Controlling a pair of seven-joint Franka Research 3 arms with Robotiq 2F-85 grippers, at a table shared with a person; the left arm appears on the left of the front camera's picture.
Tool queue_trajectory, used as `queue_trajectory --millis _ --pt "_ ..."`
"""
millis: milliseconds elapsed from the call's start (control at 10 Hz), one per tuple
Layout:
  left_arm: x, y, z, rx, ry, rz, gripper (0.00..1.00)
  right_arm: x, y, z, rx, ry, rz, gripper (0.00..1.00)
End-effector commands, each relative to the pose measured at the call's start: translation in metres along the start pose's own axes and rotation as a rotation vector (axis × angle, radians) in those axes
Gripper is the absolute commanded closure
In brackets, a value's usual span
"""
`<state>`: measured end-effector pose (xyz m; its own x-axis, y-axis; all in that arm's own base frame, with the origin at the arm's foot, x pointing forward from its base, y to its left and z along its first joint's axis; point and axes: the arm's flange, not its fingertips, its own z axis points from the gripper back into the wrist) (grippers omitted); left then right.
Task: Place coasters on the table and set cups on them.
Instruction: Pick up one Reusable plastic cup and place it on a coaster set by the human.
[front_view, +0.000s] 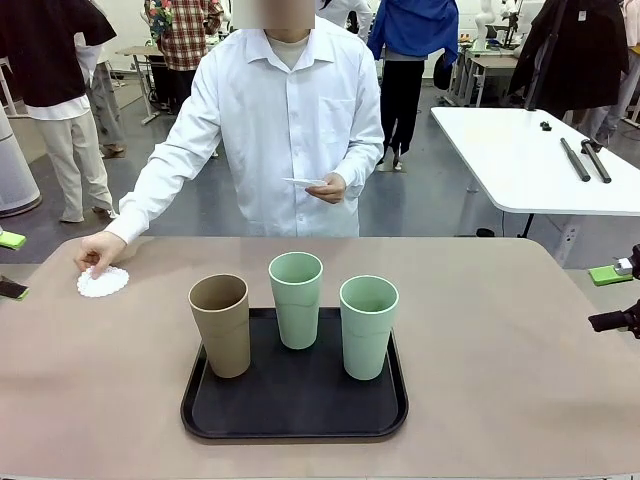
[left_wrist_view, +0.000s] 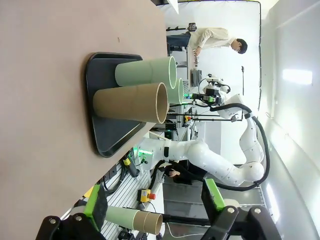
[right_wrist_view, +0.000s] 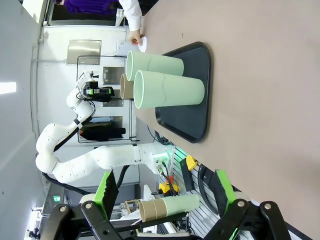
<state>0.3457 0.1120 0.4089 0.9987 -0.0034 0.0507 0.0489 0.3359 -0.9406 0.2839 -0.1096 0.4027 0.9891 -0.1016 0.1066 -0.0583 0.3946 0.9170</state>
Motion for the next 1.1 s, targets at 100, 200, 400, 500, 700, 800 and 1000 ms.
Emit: queue_trajectory --millis 100,200,400,500,700,800,1000 --pt "0.0001 -0.0010 -0.0002 -0.006 0.000 -0.012 0.00 0.0003 -0.0006 0.0004 0.011 -0.003 -0.001 0.00" --pt "0.0001 -0.0010 -0.0002 -0.006 0.000 -0.012 0.00 0.0003 -0.0006 0.0004 0.011 -0.003 -0.001 0.00" --pt "0.0001 -0.0010 -0.0002 -0.006 0.000 -0.012 0.00 0.0003 -0.0006 0.0004 0.011 -0.003 -0.001 0.00" --pt "0.0001 -0.0010 -0.0002 -0.006 0.000 -0.012 0.00 0.0003 -0.0006 0.0004 0.011 -0.003 -0.001 0.00" --pt "0.0001 -0.0010 -0.0002 -0.006 0.000 -0.012 0.00 0.0003 -0.0006 0.0004 0.011 -0.003 -0.001 0.00" --pt "0.0001 -0.0010 -0.0002 -0.006 0.000 -0.012 0.00 0.0003 -0.0006 0.0004 0.011 -0.003 -0.001 0.00" --pt "0.0001 -0.0010 -0.0002 -0.006 0.000 -0.012 0.00 0.0003 -0.0006 0.0004 0.011 -0.003 -0.001 0.00"
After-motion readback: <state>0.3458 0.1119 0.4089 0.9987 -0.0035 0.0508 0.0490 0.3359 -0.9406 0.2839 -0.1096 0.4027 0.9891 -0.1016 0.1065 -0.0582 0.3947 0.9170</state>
